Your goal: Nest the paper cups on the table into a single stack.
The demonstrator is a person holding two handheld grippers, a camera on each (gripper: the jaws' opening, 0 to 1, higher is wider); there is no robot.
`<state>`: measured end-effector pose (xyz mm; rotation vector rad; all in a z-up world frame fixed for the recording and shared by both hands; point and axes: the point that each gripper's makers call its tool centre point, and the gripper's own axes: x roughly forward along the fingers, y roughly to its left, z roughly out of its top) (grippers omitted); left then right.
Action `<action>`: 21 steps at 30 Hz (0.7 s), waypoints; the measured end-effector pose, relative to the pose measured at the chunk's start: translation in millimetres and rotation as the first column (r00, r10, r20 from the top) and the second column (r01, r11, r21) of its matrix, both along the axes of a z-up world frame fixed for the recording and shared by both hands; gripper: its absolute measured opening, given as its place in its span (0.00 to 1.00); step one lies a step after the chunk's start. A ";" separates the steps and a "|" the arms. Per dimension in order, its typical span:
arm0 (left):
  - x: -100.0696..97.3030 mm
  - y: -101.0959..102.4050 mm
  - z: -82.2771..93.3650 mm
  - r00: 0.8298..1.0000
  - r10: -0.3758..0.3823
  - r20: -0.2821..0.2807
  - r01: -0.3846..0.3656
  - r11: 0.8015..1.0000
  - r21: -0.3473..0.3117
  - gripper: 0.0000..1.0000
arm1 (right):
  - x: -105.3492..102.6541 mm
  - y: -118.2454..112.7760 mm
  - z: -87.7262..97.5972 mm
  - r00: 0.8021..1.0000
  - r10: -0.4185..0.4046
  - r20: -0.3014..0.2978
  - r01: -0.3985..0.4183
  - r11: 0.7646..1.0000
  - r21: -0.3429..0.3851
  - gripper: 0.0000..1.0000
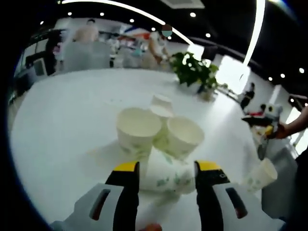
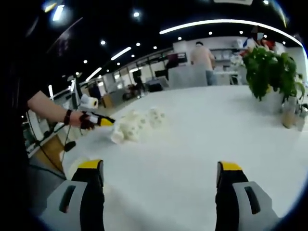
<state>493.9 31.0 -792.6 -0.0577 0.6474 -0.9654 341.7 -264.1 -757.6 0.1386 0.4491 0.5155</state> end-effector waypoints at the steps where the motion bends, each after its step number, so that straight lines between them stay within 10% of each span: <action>1: 0.2 0.2 -1.3 1.000 0.003 -0.011 -0.003 1.000 0.003 0.43 | -0.2 -0.5 -0.4 1.000 0.000 -0.001 0.000 1.000 -0.002 0.96; 21: -25.1 -4.3 -2.0 0.996 -0.065 -0.058 0.065 0.998 -0.007 0.22 | -3.5 0.4 -0.1 1.000 -0.006 -0.015 0.006 1.000 0.007 0.95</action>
